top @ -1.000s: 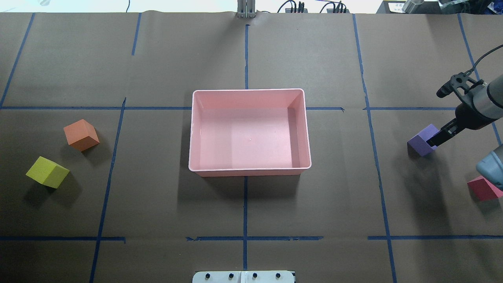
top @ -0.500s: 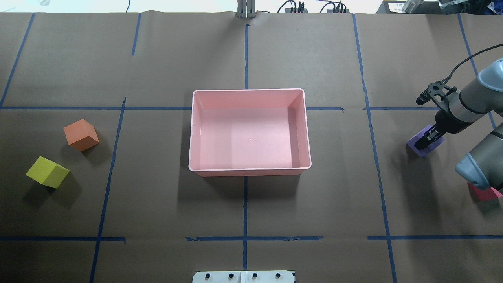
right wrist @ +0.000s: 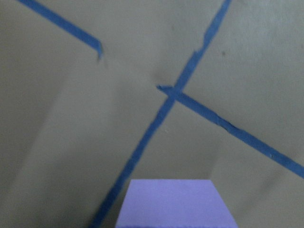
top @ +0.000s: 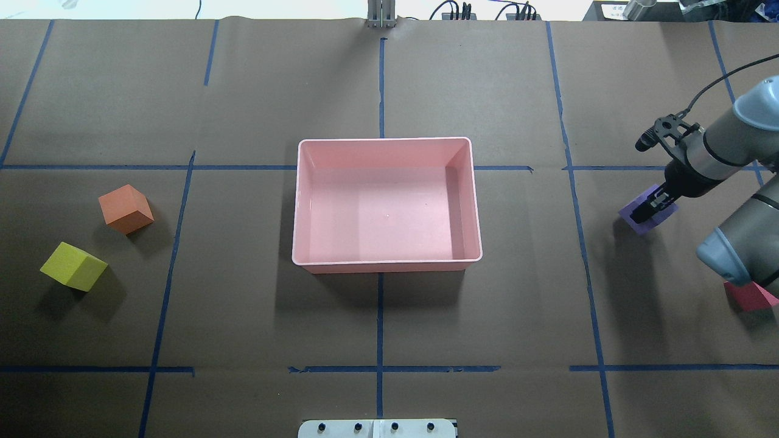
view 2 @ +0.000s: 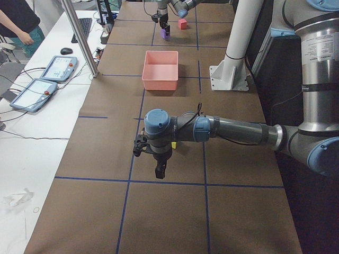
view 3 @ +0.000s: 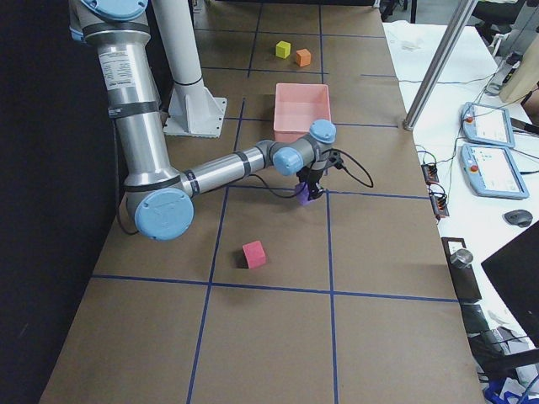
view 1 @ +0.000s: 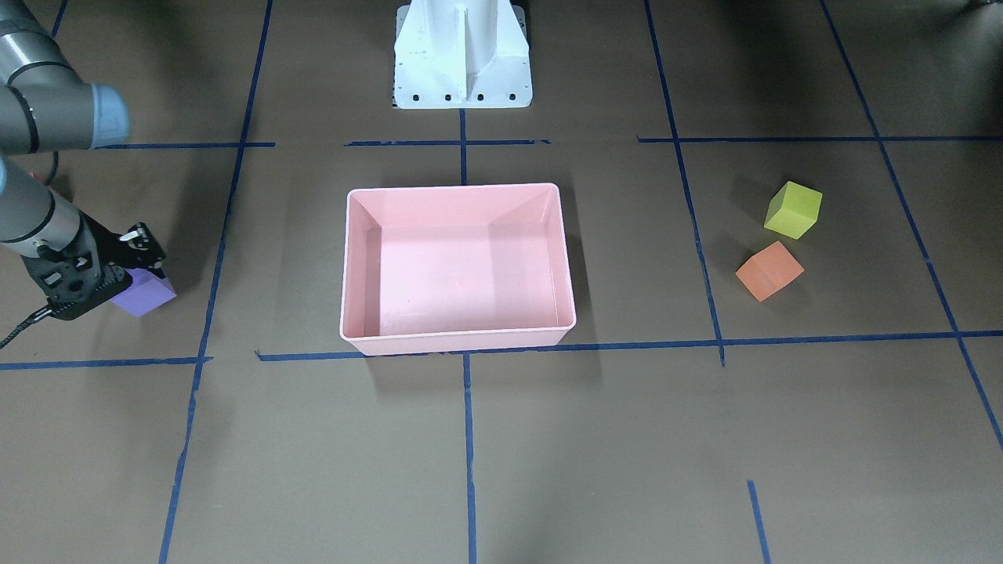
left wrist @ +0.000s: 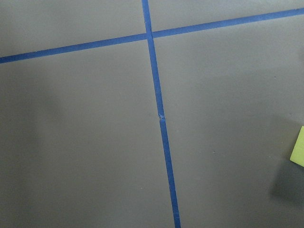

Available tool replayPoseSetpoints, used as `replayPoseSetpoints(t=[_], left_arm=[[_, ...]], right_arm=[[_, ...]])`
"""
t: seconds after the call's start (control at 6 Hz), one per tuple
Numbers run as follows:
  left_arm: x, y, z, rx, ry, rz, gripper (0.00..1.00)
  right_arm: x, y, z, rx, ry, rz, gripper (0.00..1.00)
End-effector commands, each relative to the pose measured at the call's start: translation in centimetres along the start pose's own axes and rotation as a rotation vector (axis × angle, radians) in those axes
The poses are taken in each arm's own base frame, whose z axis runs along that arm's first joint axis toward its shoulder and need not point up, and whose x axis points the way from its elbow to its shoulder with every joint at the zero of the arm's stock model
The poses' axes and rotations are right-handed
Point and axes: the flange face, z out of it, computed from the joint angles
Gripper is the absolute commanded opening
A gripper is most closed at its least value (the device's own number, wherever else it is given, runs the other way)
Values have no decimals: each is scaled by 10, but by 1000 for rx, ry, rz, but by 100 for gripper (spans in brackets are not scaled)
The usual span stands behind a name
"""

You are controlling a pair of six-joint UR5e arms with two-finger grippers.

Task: Place blocks into pink bin with both arms
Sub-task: 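Close the right gripper on the purple cube and lift it, then carry the purple cube over the pink bin and release it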

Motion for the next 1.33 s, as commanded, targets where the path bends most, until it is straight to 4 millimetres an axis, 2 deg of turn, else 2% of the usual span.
replayPoseSetpoints(t=[0.0, 0.17, 0.5, 0.67, 0.83, 1.17], left_arm=[[7, -1, -7, 14, -2, 13, 100], [9, -1, -10, 19, -3, 18, 100], [15, -2, -16, 31, -4, 31, 100], [16, -3, -16, 33, -5, 30, 100], [19, -7, -18, 43, -6, 42, 100], [39, -31, -23, 134, -17, 169, 100]], right_arm=[[-79, -75, -59, 50, -29, 178, 48], [-126, -98, -70, 69, -64, 264, 48], [-240, -141, -99, 67, -117, 481, 48], [-292, -148, -90, 115, -70, 599, 78], [-319, -155, -87, 160, -44, 671, 99], [-317, -147, -93, 149, -36, 664, 100]])
